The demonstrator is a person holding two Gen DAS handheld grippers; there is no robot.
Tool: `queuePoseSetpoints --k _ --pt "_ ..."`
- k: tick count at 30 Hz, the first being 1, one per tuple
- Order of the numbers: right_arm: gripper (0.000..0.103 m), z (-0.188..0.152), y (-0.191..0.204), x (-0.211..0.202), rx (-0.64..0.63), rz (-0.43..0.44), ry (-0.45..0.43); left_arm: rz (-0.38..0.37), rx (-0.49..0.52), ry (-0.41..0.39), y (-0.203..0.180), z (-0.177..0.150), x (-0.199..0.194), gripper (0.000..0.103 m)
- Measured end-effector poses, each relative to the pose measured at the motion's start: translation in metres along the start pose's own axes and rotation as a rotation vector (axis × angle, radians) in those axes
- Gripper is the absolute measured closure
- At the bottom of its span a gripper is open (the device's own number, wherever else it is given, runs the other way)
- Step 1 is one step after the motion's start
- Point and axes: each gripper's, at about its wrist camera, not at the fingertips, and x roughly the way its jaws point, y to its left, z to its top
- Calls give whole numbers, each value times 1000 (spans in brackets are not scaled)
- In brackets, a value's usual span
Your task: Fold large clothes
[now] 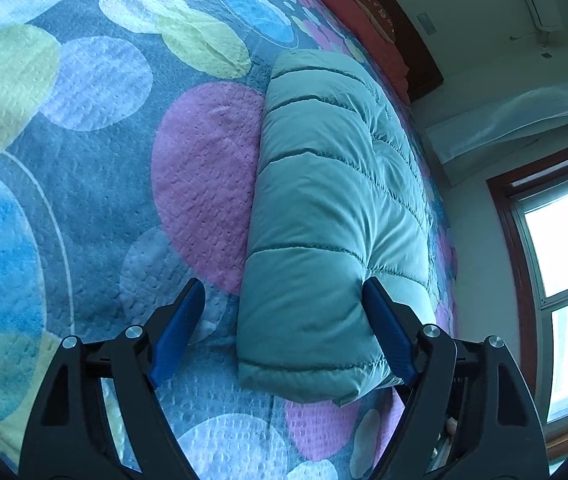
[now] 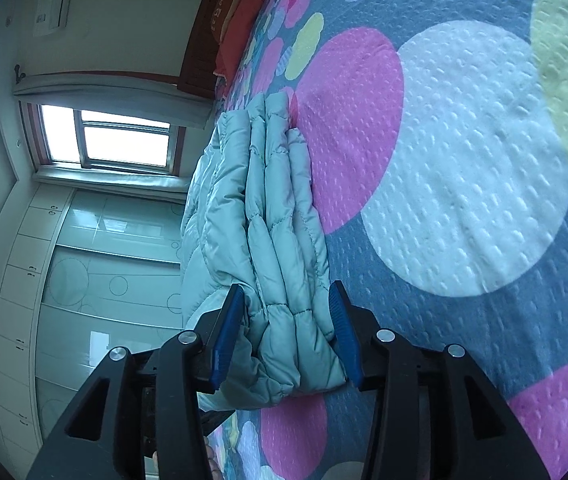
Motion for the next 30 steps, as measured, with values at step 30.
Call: queuePoseSetpoints --k 30 --pt "33 -116 88 -45 -447 -510 -151 469 417 -254 -49 -86 -91 10"
